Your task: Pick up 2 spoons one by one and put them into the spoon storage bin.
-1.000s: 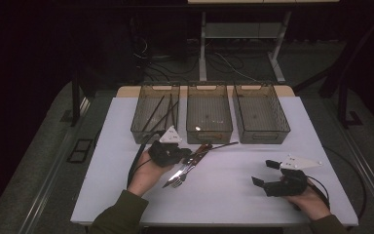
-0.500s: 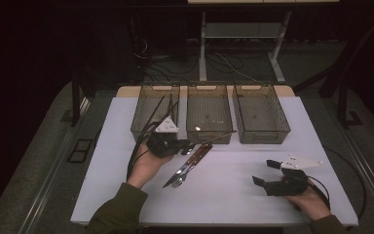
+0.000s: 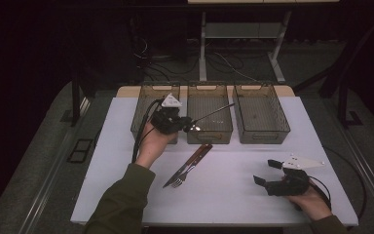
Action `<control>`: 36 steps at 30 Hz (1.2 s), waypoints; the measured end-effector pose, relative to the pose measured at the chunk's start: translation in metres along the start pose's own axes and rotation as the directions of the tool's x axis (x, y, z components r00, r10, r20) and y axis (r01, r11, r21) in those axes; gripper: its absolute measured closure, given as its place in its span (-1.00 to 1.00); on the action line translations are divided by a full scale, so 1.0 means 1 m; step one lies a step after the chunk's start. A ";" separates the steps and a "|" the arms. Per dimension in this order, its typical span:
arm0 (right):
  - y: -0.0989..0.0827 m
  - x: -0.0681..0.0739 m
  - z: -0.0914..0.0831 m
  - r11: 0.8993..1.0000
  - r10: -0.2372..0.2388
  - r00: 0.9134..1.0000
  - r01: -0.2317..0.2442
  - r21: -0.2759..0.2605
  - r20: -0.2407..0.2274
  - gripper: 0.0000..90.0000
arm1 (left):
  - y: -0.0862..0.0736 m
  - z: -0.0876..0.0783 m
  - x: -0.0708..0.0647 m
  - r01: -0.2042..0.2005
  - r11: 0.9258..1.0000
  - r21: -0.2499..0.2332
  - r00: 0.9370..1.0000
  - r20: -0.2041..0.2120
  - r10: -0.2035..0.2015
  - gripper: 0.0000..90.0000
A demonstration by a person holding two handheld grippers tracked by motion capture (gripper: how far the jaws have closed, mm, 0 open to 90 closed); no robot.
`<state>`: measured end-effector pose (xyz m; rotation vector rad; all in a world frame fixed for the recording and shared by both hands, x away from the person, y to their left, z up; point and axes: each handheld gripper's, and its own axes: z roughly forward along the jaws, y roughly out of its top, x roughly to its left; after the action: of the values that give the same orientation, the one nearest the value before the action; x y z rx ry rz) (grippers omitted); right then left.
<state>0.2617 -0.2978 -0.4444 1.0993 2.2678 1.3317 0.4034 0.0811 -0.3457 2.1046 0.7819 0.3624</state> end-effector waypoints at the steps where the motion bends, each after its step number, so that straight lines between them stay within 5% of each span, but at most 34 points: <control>1: 0.000 0.000 0.000 1.000 -0.001 1.000 0.001 0.001 0.000 -0.69 | 0.003 0.002 0.002 0.009 1.000 0.006 1.000 -0.013 -0.008 0.97; 10: 0.000 -0.001 0.000 1.000 0.002 1.000 -0.002 -0.005 -0.001 -0.69 | 0.016 0.030 0.018 0.089 0.996 0.027 0.989 -0.119 -0.086 0.97; 18: 0.000 -0.002 -0.002 1.000 0.002 1.000 -0.002 -0.007 -0.003 -0.69 | 0.018 0.053 0.016 0.132 0.988 0.078 0.975 -0.189 -0.115 0.96; 24: 0.000 -0.003 -0.002 1.000 0.002 1.000 -0.002 -0.011 -0.003 -0.69 | 0.018 0.062 0.011 0.133 0.986 0.103 0.973 -0.205 -0.110 0.96; 32: 0.000 -0.003 -0.003 1.000 0.004 1.000 -0.004 -0.014 -0.004 -0.69 | 0.013 0.071 0.010 0.132 0.981 0.141 0.978 -0.179 -0.106 0.94; 36: 0.000 -0.003 -0.003 1.000 0.004 1.000 -0.004 -0.014 -0.003 -0.69 | 0.014 0.070 0.010 0.113 0.985 0.128 0.980 -0.180 -0.089 0.70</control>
<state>0.2618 -0.3017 -0.4434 1.0983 2.2559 1.3495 0.4518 0.0384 -0.3772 2.1709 1.0388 0.4524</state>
